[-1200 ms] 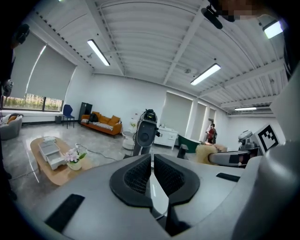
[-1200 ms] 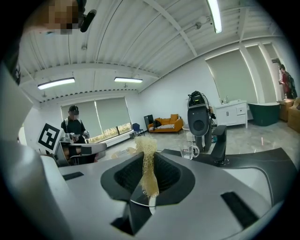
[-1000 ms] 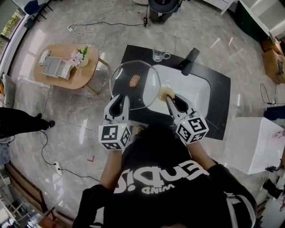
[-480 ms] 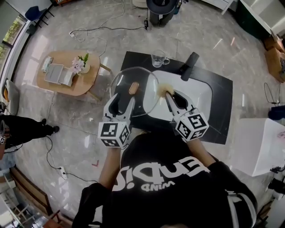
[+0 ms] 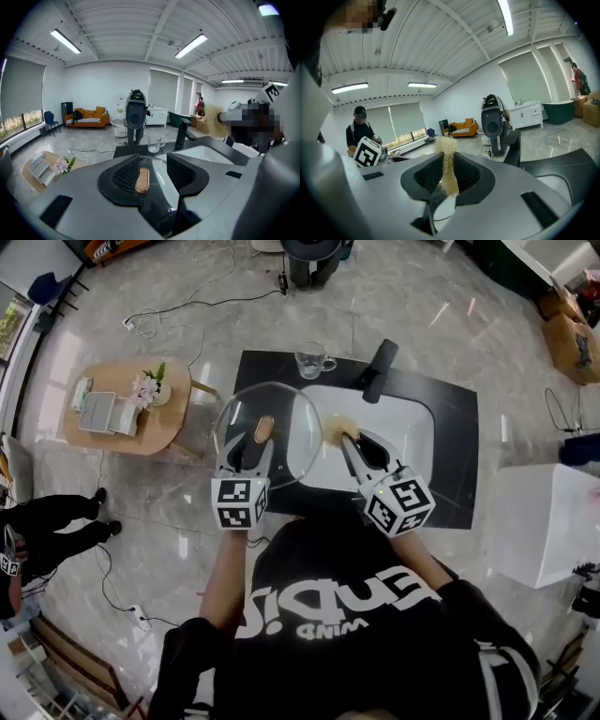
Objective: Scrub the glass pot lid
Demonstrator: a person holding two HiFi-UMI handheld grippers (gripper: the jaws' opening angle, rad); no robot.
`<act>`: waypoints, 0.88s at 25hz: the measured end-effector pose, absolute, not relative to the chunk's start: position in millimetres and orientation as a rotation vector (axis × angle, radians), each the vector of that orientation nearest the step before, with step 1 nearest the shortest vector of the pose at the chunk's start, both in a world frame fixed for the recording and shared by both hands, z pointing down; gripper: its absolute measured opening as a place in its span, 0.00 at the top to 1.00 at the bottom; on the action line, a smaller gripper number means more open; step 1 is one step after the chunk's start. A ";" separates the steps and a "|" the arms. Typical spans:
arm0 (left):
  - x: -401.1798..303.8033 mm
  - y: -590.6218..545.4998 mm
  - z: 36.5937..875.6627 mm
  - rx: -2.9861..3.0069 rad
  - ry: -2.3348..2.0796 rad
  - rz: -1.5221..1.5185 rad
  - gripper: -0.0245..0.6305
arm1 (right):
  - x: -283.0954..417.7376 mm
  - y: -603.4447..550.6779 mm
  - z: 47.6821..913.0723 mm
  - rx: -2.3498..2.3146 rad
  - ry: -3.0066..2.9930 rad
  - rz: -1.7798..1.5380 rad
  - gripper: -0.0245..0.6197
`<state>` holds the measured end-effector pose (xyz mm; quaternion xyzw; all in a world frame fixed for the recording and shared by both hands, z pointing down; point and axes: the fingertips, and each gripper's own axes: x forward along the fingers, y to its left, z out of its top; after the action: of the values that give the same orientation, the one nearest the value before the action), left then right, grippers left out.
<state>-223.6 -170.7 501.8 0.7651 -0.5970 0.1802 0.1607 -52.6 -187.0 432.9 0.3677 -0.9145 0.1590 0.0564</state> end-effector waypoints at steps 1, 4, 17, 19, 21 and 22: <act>-222.4 -174.6 508.6 2.185 -1.694 0.537 0.67 | -48.3 -187.3 433.5 1.130 -2.767 0.485 0.87; -220.4 -186.5 530.3 2.181 -1.661 0.574 0.65 | -35.8 -186.9 437.2 1.172 -2.746 0.494 0.87; -231.3 -215.2 616.8 2.092 -1.583 0.764 0.62 | -24.5 -181.9 445.6 1.192 -2.712 0.527 0.87; -232.9 -218.1 624.1 2.079 -1.570 0.789 0.62 | -23.3 -181.5 447.1 1.190 -2.706 0.531 0.87; -233.3 -221.0 628.4 2.065 -1.557 0.807 0.62 | -22.1 -181.4 448.2 1.190 -2.702 0.534 0.87; -233.9 -222.7 630.5 2.059 -1.554 0.812 0.62 | -21.7 -181.7 448.5 1.191 -2.701 0.536 0.87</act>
<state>-233.9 -222.7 630.5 0.7431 -0.5611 0.2930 0.2169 -21.7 -181.7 448.5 0.3959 -0.8980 0.1783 0.0708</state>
